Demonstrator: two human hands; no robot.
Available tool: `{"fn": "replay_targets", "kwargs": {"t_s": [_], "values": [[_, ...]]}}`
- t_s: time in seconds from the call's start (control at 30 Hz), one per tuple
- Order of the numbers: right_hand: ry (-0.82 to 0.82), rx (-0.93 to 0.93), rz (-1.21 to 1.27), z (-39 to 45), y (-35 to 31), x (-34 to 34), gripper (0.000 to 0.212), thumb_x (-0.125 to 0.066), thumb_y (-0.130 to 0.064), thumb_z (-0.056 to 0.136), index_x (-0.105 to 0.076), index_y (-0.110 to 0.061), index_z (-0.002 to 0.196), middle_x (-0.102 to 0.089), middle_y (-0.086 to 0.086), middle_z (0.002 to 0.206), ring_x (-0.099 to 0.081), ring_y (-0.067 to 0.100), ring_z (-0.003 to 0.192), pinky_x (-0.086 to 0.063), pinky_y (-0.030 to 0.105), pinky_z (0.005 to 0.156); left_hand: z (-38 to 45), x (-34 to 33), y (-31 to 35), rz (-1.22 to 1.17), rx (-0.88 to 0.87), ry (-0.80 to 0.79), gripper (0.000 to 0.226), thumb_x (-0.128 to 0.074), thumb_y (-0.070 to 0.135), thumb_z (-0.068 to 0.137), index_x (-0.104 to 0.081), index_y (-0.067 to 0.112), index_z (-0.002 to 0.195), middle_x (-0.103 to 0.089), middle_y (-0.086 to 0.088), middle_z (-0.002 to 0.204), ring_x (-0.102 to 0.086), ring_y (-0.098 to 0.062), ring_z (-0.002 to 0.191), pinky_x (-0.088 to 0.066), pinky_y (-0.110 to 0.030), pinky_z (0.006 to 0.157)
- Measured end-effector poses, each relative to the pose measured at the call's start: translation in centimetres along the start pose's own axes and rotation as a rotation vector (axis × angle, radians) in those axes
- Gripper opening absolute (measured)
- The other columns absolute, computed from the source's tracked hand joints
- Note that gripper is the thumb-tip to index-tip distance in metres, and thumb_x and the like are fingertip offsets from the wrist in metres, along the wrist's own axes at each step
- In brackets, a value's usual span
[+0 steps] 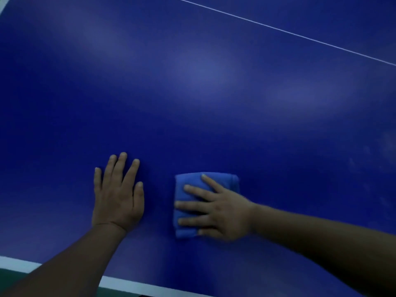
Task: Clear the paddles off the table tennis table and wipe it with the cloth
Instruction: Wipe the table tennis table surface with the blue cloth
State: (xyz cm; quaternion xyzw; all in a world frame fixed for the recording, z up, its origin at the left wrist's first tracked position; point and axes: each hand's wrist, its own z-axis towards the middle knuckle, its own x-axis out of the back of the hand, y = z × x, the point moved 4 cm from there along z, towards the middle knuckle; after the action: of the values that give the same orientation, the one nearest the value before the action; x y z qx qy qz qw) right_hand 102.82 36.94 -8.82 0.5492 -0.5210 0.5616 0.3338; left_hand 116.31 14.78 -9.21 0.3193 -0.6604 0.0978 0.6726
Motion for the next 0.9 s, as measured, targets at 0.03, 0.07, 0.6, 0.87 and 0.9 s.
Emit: {"fn": "replay_targets", "kwargs": {"t_s": [0.03,0.07,0.6,0.87,0.9], "values": [[0.032,-0.078,-0.01,-1.9,1.6,0.2,0.049,-0.035,-0.051,0.102,-0.046,-0.036,0.148,-0.033,0.0,0.162,-0.014,0.037,0.153,-0.006,0.068,0.117,0.0,-0.1,0.0,0.004,0.002,-0.003,0.06,-0.029,0.038,0.097,-0.045,0.011,0.149,-0.028,-0.012,0.162,-0.015,-0.028,0.153,-0.005,-0.056,0.123],[0.077,-0.255,-0.015,-3.7,4.4,0.6,0.051,-0.037,-0.051,0.1,-0.048,-0.034,0.147,-0.038,0.003,0.159,-0.02,0.038,0.15,-0.011,0.069,0.115,0.0,-0.2,0.0,0.007,0.006,-0.007,0.06,-0.029,0.038,0.097,-0.044,0.011,0.149,-0.027,-0.011,0.163,-0.014,-0.026,0.153,-0.004,-0.056,0.123],[0.157,-0.519,0.066,0.6,-11.1,-2.7,0.052,-0.036,-0.053,0.102,-0.039,-0.039,0.151,-0.028,-0.003,0.164,-0.013,0.036,0.153,-0.008,0.069,0.117,0.1,0.6,-0.3,-0.069,-0.039,-0.037,0.069,-0.032,0.045,0.092,-0.038,0.014,0.153,-0.022,-0.011,0.164,-0.007,-0.026,0.154,0.004,-0.051,0.123],[0.251,-1.622,0.241,-10.5,0.2,-1.1,0.058,-0.027,-0.054,0.102,-0.013,-0.044,0.157,-0.001,-0.009,0.169,0.007,0.029,0.154,0.004,0.066,0.118,-6.0,2.1,-1.8,-0.236,-0.034,-0.057,0.064,-0.035,0.035,0.092,-0.044,0.006,0.148,-0.025,-0.015,0.162,-0.012,-0.031,0.153,-0.001,-0.05,0.123],[0.276,-1.652,0.243,-8.5,0.0,-0.9,0.058,-0.028,-0.054,0.102,-0.014,-0.044,0.157,-0.002,-0.008,0.169,0.006,0.031,0.154,0.004,0.068,0.117,-8.1,2.0,-1.8,-0.216,-0.047,-0.026,0.062,-0.036,0.033,0.093,-0.045,0.005,0.147,-0.028,-0.016,0.161,-0.015,-0.032,0.152,-0.003,-0.05,0.123]]}}
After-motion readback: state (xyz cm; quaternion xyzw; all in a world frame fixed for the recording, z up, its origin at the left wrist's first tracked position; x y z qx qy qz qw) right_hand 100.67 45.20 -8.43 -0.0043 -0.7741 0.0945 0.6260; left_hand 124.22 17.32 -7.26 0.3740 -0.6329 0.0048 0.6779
